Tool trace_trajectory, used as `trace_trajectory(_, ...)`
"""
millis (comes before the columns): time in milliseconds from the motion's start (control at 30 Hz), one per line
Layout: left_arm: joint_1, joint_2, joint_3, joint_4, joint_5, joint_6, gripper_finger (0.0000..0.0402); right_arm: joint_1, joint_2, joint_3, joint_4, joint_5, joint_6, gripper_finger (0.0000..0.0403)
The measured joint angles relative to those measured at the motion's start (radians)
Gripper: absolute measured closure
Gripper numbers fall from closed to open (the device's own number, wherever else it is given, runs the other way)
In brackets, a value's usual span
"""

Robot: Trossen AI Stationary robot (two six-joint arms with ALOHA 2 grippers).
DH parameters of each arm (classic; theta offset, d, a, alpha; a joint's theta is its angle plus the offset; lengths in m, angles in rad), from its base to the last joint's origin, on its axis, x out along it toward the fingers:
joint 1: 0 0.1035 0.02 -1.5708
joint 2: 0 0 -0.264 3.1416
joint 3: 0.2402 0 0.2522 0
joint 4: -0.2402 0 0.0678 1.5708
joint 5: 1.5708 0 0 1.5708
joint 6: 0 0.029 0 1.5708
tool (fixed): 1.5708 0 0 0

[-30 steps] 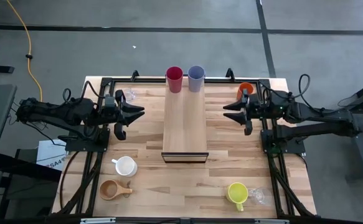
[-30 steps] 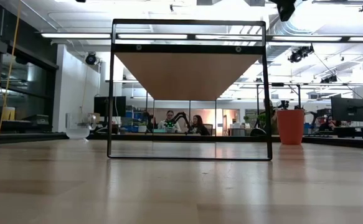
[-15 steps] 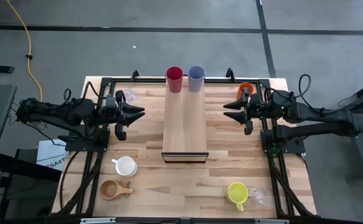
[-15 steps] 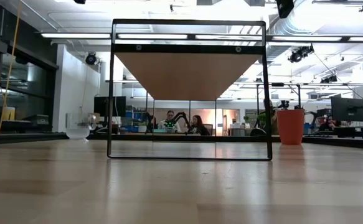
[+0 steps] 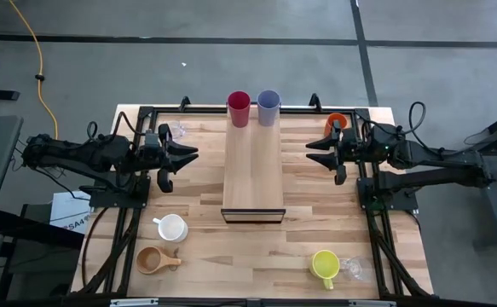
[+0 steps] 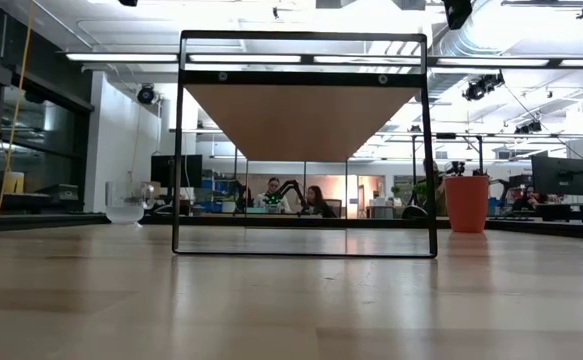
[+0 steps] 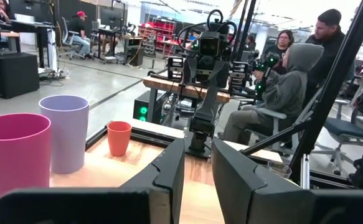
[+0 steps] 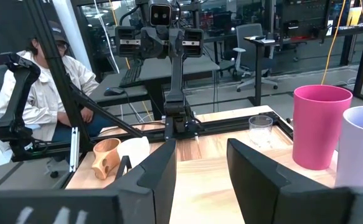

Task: Stack small to large cups/mugs on shelf
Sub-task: Put the orange cup on the shelf

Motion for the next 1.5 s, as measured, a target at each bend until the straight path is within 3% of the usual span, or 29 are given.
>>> trace_trajectory(1500, 0.0, 0.0, 0.0, 0.0, -0.03, 0.0, 0.0332, 0.0, 0.0, 0.0, 0.0, 0.001, -0.002, 0.0269)
